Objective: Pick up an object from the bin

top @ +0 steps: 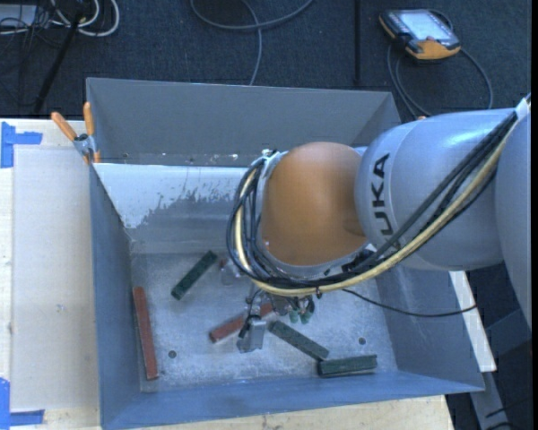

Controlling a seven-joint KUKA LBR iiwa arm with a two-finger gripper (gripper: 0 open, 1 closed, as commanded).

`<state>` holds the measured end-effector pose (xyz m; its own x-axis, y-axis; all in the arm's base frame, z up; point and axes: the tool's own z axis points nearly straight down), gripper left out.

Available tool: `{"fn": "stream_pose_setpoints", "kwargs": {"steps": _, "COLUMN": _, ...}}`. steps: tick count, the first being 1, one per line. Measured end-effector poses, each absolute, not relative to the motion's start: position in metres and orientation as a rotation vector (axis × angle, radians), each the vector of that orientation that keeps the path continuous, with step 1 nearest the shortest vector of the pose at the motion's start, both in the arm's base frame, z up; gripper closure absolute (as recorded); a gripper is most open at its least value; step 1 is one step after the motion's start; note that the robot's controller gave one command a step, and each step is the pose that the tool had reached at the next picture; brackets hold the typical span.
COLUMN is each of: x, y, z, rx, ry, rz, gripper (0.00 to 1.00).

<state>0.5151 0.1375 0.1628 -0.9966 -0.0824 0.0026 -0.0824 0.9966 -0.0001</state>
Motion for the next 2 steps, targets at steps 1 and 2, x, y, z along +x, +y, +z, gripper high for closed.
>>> {"fn": "stream_pose_setpoints", "kwargs": {"steps": 1, "x": 0.584, "y": 0.17, "z": 0.159, "rx": 0.405, "ry": -3.117, "rz": 0.0, "gripper": 0.0}}
{"fn": "stream_pose_setpoints", "kwargs": {"steps": 2, "x": 0.544, "y": 0.128, "z": 0.089, "rx": 0.156, "ry": -3.138, "rz": 0.0, "gripper": 0.0}}
